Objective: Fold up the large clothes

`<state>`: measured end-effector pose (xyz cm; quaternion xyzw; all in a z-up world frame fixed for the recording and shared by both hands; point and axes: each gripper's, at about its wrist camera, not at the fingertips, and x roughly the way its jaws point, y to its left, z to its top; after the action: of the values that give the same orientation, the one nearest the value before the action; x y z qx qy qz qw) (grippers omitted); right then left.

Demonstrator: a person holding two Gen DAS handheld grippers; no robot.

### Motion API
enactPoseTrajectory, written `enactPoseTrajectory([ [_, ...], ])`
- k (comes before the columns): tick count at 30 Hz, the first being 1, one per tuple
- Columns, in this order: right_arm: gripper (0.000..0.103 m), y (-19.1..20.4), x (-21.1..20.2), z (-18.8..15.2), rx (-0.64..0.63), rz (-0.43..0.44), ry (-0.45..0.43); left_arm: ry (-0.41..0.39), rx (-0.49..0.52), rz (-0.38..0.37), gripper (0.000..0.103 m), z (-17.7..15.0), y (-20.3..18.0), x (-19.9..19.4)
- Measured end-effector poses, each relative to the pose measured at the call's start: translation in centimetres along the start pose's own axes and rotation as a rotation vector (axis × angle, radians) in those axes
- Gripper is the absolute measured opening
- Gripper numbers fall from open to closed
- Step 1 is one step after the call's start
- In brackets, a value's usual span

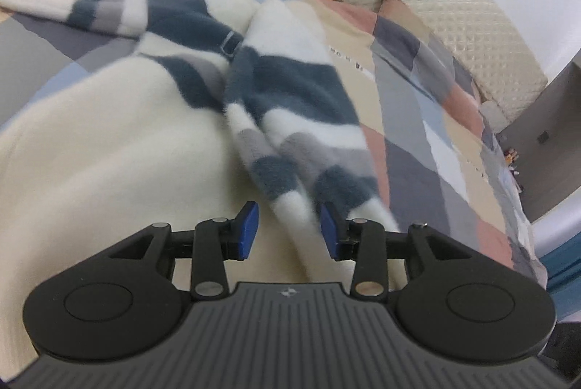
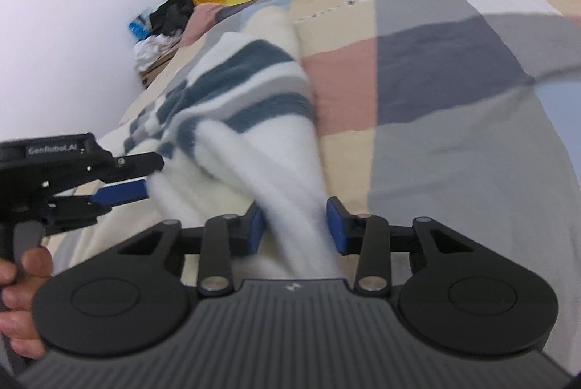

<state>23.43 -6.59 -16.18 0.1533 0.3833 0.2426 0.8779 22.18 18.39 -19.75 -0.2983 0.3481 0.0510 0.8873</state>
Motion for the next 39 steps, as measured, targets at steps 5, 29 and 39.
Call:
enactPoseTrajectory([
  [5,0.039,-0.7,-1.2,0.0,0.011,-0.102,-0.044,0.056,-0.001,0.023,0.043,0.3,0.6,2.8],
  [29,0.012,-0.1,-1.9,3.3,-0.088,-0.262,0.017,0.063,-0.018,-0.082,0.032,1.5,1.6,3.9],
  [39,0.011,-1.6,-5.3,9.4,-0.227,-0.491,-0.105,0.13,-0.047,-0.104,0.033,0.9,2.3,5.4],
])
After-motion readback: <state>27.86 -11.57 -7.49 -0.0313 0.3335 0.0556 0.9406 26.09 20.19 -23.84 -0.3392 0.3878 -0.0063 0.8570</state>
